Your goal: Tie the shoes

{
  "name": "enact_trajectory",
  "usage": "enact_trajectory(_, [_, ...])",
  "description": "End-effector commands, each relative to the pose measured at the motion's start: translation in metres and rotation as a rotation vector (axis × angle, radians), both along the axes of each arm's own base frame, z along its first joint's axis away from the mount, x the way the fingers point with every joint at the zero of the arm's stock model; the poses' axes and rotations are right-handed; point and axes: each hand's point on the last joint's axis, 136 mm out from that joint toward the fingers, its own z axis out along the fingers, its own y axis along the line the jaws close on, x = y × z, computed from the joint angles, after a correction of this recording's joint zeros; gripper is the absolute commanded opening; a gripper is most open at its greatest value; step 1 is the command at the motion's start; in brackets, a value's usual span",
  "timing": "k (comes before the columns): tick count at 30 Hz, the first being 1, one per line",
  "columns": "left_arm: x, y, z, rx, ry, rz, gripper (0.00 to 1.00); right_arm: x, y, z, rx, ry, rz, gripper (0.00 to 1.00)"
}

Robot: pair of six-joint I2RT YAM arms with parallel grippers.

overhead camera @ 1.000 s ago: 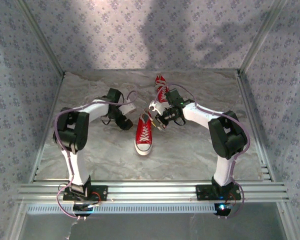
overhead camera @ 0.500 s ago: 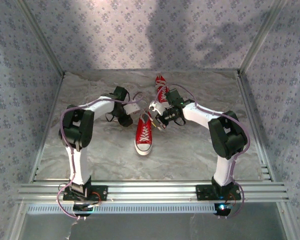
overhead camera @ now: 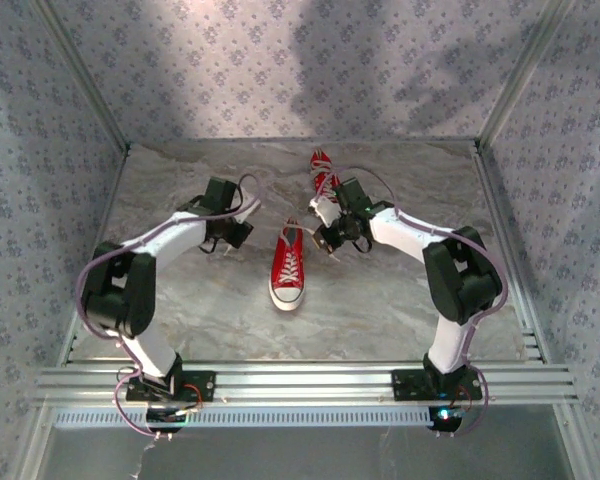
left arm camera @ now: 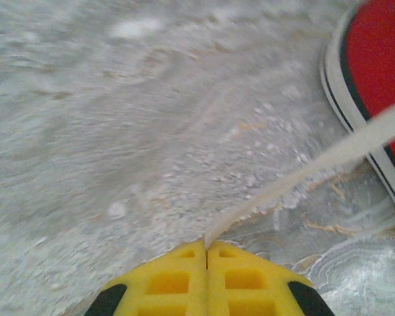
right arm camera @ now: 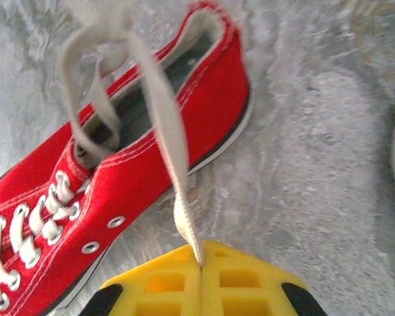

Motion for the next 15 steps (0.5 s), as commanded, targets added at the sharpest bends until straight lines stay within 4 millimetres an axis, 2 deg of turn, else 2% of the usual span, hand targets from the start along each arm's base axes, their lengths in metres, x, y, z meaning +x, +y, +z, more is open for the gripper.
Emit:
enact_trajectory(1, [0.011, 0.016, 0.015, -0.115, -0.076, 0.253, 0.00, 0.002, -0.015, 0.006, 0.001, 0.003, -0.103, 0.00])
enact_trajectory(6, [-0.003, 0.023, 0.034, -0.288, -0.146, 0.402, 0.00, -0.002, -0.028, 0.004, -0.023, 0.014, -0.154, 0.00])
enact_trajectory(10, [-0.020, 0.033, 0.052, -0.398, -0.185, 0.492, 0.00, -0.007, -0.038, 0.009, 0.030, 0.025, -0.208, 0.00])
enact_trajectory(15, [-0.050, 0.041, 0.053, -0.505, -0.173, 0.566, 0.00, -0.016, -0.051, 0.013, 0.020, 0.018, -0.244, 0.00])
